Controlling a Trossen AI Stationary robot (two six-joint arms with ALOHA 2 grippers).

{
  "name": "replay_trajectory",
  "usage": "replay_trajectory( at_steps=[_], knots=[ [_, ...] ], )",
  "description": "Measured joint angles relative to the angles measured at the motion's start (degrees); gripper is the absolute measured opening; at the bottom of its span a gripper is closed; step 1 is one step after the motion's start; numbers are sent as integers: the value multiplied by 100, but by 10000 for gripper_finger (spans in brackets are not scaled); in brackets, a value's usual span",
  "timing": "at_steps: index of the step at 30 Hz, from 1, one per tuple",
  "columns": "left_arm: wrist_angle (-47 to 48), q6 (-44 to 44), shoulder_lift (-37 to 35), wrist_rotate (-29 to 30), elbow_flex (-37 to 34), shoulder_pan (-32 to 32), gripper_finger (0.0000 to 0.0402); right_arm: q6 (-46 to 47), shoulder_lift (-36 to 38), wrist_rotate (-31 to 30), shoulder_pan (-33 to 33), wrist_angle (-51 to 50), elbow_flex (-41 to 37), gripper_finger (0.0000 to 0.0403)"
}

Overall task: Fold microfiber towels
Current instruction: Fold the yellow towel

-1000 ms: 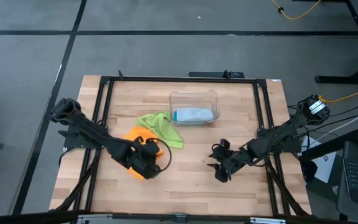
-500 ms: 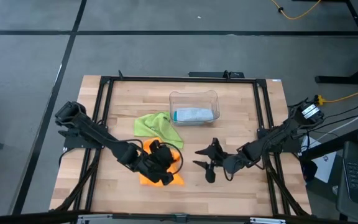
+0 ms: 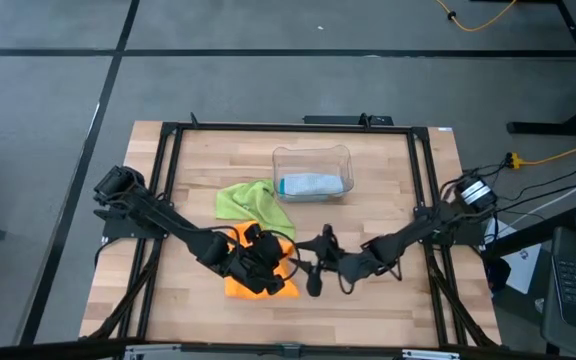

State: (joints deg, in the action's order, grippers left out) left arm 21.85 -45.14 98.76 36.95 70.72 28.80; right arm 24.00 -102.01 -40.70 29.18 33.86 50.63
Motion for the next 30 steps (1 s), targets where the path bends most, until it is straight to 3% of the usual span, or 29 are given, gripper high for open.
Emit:
replay_trajectory(
  at_steps=[10,17,25,30],
  knots=[
    [-28,83,0,-2,-2,186,0,770,-166,-637,-57,-1960,637,202],
    [-191,120,0,0,-2,372,0,874,-166,-615,-124,-2048,643,202],
    [-188,214,0,-26,-2,398,0,352,-166,-56,-128,-2075,643,202],
    [-188,218,0,-46,-2,406,0,311,-166,-12,-134,-2207,643,197]
  ],
)
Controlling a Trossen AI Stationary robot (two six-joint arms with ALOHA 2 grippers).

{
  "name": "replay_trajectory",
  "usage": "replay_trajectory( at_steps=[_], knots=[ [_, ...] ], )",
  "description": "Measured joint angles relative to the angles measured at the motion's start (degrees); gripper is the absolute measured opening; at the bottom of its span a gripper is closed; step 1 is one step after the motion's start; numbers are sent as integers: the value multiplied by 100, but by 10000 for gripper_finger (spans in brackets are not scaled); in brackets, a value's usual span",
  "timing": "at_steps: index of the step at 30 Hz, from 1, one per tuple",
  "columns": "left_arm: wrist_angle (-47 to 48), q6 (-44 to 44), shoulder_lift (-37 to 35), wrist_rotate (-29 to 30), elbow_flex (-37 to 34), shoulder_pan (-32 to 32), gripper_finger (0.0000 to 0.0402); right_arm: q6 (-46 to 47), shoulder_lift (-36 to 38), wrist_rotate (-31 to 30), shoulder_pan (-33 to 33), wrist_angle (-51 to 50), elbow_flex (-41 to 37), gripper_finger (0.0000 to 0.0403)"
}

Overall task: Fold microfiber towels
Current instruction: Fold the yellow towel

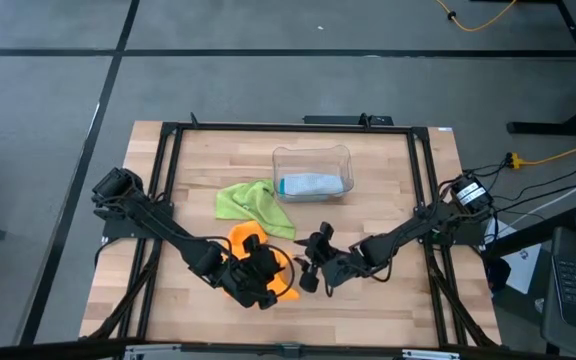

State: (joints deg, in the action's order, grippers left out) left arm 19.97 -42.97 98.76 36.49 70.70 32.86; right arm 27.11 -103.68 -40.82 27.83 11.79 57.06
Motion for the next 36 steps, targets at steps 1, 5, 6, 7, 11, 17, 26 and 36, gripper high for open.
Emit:
replay_trajectory(
  at_steps=[1,5,6,7,11,17,26,36],
  knots=[
    [0,0,0,2,0,-2,0,83,0,-2,0,-42,0,193],
    [2,5,0,2,0,-2,0,318,0,37,8,-240,0,168],
    [4,5,0,2,0,-2,0,377,0,37,9,-274,0,160],
    [7,5,0,2,0,-2,0,403,0,37,9,-299,0,153],
    [40,5,0,2,0,-4,0,412,0,39,24,-315,0,128],
    [160,-23,0,2,0,-4,0,412,0,-279,204,-310,0,58],
    [154,-33,0,2,0,-4,0,251,68,-715,578,-271,40,5],
    [75,-327,-2,-108,7,-24,31,-1371,620,-1445,815,-817,787,2]
  ],
)
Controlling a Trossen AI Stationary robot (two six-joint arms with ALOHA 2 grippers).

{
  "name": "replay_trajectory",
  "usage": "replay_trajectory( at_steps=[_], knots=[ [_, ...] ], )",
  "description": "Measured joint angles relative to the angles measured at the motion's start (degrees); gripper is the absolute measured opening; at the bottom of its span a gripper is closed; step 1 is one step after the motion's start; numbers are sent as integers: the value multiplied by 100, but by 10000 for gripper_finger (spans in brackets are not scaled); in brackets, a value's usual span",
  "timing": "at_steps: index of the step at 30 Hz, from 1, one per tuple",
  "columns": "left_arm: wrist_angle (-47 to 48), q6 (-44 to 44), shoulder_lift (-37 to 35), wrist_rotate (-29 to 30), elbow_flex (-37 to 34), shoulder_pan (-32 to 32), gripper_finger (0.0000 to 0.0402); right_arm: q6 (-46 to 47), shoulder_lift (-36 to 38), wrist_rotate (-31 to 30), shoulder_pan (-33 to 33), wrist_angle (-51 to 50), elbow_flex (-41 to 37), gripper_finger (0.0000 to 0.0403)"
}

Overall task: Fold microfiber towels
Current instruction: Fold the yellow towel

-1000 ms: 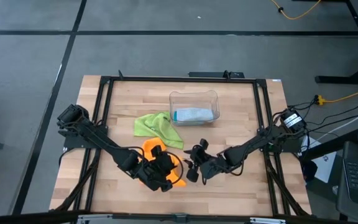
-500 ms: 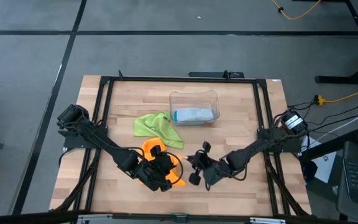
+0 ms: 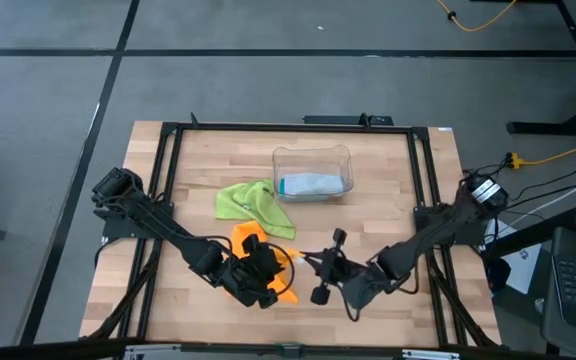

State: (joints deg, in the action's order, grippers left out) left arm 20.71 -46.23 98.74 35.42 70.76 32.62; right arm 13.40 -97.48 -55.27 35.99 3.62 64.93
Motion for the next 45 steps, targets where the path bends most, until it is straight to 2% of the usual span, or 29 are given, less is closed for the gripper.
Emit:
replay_trajectory(
  at_steps=[7,10,15,20,29,37,45],
  knots=[
    [-52,-121,0,0,-2,-164,76,-1359,93,3,-32,-328,977,1],
    [-78,-121,0,61,-2,-247,81,-1542,97,-22,-33,-585,1370,1],
    [-88,-6,0,131,-2,-332,81,-1831,88,-423,-34,-1174,1817,1],
    [-232,124,0,134,-7,-341,82,-2107,92,-705,-102,-1285,2051,0],
    [-1617,1110,57,-2,-4,-255,82,-2592,92,-681,-325,-1249,2270,0],
    [-2050,1257,688,43,-9,-444,82,-2889,90,-508,-337,-1254,2649,0],
    [-2353,1537,628,92,-9,-420,82,-2916,91,-490,-321,-1563,3009,0]
  ],
)
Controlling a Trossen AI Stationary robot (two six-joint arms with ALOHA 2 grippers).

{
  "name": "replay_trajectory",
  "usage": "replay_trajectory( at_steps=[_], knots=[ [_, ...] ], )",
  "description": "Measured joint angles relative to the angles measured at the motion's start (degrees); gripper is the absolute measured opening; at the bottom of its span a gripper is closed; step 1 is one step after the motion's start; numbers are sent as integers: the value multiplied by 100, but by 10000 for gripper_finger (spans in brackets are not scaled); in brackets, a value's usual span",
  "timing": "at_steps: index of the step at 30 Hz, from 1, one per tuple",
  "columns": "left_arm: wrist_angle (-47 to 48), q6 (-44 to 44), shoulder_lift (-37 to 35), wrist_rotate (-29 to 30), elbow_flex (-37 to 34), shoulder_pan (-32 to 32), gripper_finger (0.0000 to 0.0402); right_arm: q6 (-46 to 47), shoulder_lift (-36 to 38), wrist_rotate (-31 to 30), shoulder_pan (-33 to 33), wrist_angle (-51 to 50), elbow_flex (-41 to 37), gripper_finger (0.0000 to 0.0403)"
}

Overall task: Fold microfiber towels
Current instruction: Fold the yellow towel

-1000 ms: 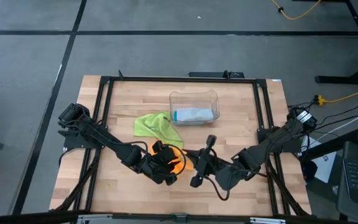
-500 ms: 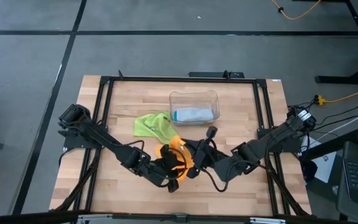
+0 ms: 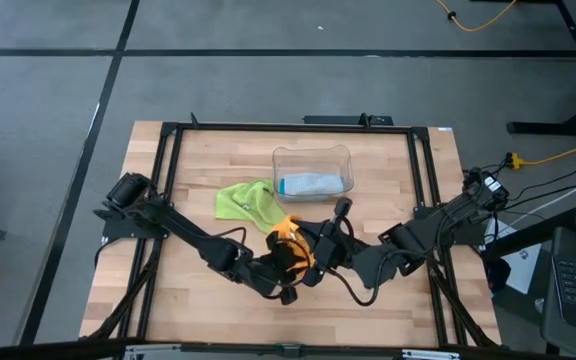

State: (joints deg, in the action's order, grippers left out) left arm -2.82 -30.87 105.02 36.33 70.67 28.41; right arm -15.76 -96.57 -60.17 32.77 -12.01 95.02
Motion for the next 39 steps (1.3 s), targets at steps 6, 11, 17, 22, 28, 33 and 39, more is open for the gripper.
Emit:
replay_trajectory(
  at_steps=[6,11,17,22,28,33,39],
  knots=[
    [-874,259,-8,-1025,0,250,82,-432,1,-935,-11,-78,325,0],
    [-1328,598,-10,-795,4,398,82,-272,1,-1040,-42,-255,502,0],
    [-1493,589,80,-928,3,205,82,-257,1,-1547,-74,-72,506,0],
    [-571,295,54,-201,2,23,82,0,-1,-1429,36,-85,506,0],
    [986,-300,-349,1319,0,55,82,-23,3,-2295,671,-286,503,0],
    [1441,-205,-766,2566,0,-5,74,287,1,-1498,1183,-332,501,0],
    [454,-131,-1104,512,0,190,65,329,1,-1864,1223,-332,501,0]
  ],
)
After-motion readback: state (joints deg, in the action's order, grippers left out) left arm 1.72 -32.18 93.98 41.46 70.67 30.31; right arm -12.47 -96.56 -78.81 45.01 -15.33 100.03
